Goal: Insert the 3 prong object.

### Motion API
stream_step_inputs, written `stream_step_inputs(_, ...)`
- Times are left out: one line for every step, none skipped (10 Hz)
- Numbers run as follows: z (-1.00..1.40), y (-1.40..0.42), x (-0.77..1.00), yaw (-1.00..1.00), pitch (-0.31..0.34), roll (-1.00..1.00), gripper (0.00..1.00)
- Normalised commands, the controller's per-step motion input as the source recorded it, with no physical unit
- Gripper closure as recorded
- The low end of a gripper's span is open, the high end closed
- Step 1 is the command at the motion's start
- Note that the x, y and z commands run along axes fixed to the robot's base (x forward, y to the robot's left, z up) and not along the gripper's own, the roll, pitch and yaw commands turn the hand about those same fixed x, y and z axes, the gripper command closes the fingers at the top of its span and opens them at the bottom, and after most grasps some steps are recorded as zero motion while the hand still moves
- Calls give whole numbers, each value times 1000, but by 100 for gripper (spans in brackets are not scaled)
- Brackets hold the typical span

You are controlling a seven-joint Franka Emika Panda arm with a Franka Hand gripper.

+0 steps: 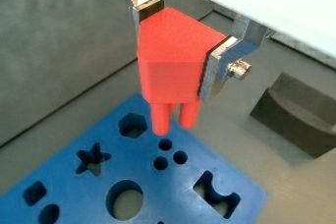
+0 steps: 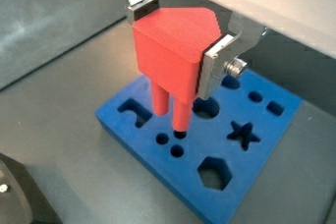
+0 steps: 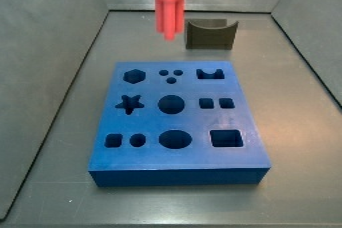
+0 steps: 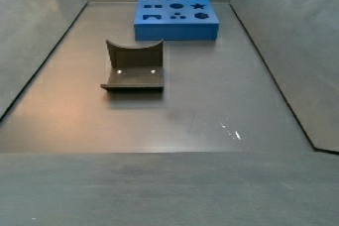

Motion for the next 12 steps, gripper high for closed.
stream_step_inputs(-1000,9,0,94,-69,39,100)
stream_step_inputs(-1000,0,197,111,-51,24,100)
stream_step_inputs(-846,0,391,46,0,39,100)
stream_step_inputs(-611,0,334,63,0,37,100)
stream_step_inputs(-397,-11,100,166,0,0,100)
stream_step_inputs(-69,0,0,0,0,-17,100)
stream_step_inputs(-143,0,0,0,0,0,100)
stream_step_inputs(-291,0,-6,0,0,0,100)
stream_step_inputs(-360,-17,0,0,0,0,100)
stream_step_inputs(-409,-31,14,0,0,3,100)
stream_step_inputs(-491,-23,43,0,0,0,100)
stream_step_inputs(-557,0,89,0,0,47,100)
